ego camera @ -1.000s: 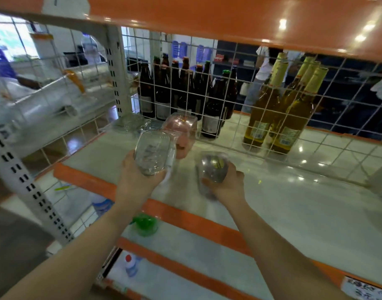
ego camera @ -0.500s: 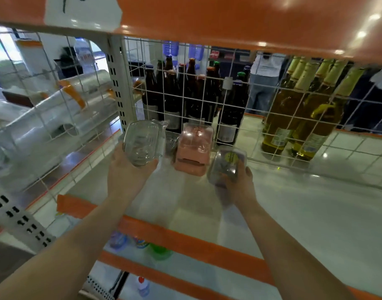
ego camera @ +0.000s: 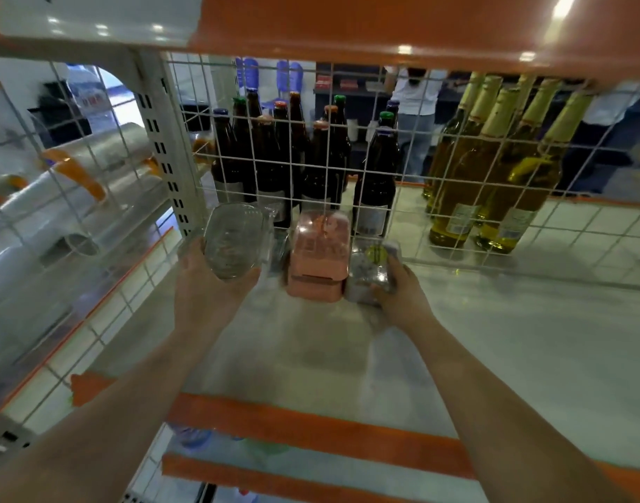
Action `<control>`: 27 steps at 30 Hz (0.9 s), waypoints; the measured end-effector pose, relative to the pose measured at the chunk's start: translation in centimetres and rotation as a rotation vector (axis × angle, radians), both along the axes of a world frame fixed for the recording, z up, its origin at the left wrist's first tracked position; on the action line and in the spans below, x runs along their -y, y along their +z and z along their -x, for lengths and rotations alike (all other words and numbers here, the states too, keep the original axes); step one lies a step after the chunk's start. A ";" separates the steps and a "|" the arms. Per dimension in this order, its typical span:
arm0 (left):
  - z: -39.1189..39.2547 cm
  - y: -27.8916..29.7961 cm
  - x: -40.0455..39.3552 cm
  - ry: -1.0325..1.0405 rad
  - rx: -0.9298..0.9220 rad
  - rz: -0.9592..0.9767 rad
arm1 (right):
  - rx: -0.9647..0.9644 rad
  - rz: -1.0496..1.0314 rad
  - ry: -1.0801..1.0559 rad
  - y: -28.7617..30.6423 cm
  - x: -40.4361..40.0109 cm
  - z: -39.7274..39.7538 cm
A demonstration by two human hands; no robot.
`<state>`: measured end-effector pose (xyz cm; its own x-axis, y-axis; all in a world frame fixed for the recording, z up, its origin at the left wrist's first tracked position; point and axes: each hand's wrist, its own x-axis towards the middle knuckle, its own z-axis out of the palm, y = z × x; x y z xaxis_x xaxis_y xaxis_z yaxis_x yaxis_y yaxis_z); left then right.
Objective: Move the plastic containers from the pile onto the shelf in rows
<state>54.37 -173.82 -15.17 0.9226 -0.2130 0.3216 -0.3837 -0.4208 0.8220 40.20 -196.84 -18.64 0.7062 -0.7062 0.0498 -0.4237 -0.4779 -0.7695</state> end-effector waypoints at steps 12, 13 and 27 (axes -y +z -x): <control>-1.9 0.5 -2.5 0.034 -0.038 0.014 | 0.268 0.174 -0.099 4.5 -4.7 -1.1; -2.0 0.6 -2.8 0.033 -0.041 -0.001 | 0.291 0.192 -0.090 4.9 -5.3 -1.4; -2.1 -1.5 -7.0 -0.015 0.176 -0.110 | 0.225 0.323 0.062 4.9 -11.5 -5.2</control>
